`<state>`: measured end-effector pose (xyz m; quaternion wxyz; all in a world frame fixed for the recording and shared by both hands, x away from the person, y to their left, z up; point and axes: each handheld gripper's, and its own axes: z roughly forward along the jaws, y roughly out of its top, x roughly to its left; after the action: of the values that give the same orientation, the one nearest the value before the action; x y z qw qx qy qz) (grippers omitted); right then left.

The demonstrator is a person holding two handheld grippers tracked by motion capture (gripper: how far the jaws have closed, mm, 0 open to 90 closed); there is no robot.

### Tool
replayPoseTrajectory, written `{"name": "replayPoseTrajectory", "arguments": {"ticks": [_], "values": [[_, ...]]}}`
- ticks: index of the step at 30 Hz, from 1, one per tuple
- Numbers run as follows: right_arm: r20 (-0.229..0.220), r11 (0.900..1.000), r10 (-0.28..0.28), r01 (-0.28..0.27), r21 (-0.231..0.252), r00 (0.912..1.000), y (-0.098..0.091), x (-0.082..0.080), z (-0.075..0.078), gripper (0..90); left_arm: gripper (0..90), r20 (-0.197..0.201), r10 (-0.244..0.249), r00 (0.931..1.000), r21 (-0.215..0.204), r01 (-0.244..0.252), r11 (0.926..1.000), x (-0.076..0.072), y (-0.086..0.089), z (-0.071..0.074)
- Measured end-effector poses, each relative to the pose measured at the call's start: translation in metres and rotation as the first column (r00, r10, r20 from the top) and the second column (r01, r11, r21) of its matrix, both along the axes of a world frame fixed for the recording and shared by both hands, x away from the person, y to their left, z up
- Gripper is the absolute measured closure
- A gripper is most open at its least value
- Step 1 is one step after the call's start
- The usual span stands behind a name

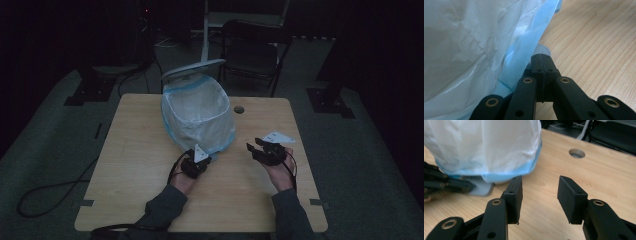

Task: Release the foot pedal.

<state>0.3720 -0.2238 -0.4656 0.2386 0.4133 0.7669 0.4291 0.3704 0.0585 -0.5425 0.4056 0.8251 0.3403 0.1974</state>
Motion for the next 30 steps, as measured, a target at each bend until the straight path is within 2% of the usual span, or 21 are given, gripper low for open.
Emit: {"name": "replayPoseTrajectory", "arguments": {"ticks": [4, 6, 12, 30], "values": [[-0.018, 0.9999, -0.011, 0.011, 0.004, 0.9998, -0.003, -0.001, -0.009, 54.6, 90.0, 0.003, -0.002, 1.0, 0.004, 0.002, 1.0, -0.001, 0.0, 0.0], [-0.038, 0.9999, -0.015, 0.014, -0.006, 0.9992, -0.005, -0.003, -0.019, 54.7, 90.0, 0.01, -0.003, 0.9999, 0.014, 0.003, 0.9999, -0.001, -0.001, 0.0], [-0.065, 0.9998, -0.02, 0.02, -0.005, 0.9977, -0.007, -0.005, -0.031, 54.7, 90.0, 0.014, -0.001, 0.9999, 0.01, 0.001, 1.0, -0.002, -0.001, 0.0], [-0.064, 0.9997, -0.025, 0.025, 0.003, 0.9977, -0.009, -0.006, -0.032, 54.9, 90.0, 0.024, 0.0, 0.9997, 0.002, 0.0, 1.0, -0.003, 0.0, 0.002]]}}
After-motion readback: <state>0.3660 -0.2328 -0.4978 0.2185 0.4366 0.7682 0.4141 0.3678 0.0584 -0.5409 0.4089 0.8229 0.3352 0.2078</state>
